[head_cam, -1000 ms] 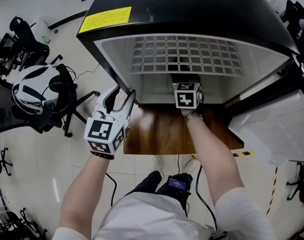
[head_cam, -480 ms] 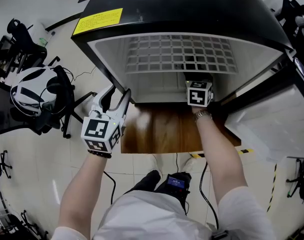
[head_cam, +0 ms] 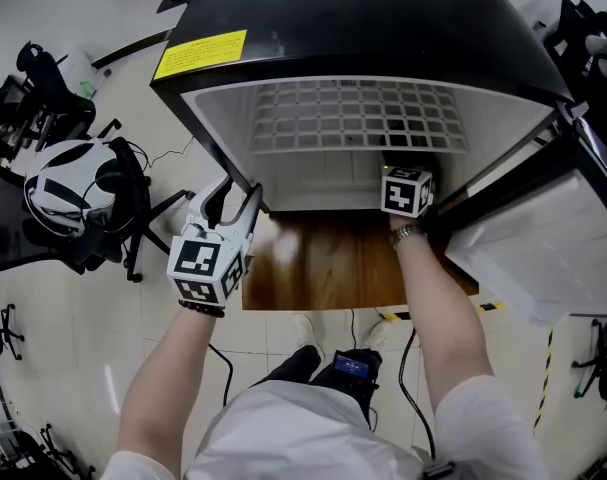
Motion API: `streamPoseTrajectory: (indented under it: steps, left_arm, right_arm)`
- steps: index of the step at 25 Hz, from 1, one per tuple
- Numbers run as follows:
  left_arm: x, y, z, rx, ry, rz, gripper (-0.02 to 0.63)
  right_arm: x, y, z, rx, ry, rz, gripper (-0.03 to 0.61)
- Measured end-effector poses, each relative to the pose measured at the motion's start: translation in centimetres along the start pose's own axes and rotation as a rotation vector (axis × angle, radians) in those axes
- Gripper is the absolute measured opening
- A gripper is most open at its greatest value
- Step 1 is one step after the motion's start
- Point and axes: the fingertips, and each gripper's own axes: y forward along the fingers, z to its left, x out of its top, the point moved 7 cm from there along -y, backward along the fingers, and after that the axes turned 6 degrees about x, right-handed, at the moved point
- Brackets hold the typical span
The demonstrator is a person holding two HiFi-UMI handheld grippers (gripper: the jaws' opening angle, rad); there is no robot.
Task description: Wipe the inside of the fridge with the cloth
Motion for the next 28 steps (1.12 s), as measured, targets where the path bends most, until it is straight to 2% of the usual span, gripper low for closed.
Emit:
streamPoseTrajectory:
  steps: [3,8,17,22,28]
  left_arm:
    - [0.0,0.0,0.0,-0.002,0.004,0.003,0.186]
    - [0.1,0.0,-0.1,-0.006,-0.002,0.000,0.186]
    - [0.1,0.0,0.1,-0.013,-0.014,-0.007,0.186]
    - [0.2,0.0,0.0,-0.016,-0.019,-0.010,0.186]
    - [0.1,0.0,0.1,-0.022,-0.013,-0.006,0.186]
  right_arm:
    - [0.1,-0.1,-0.1,0.002,0.018,0.000,0.121]
    - [1.4,-1.6,1.7,0.056,0.016,-0.072,0.121]
    - [3.6,-5.3,11.3,0.271,0.019,-0.173,0.121]
    - [3.5,-6.7,16.8,0.377,0.011,-0.178,0.121]
    - [2.9,-7.5,21.3,0.462,-0.001,-0.170,0.121]
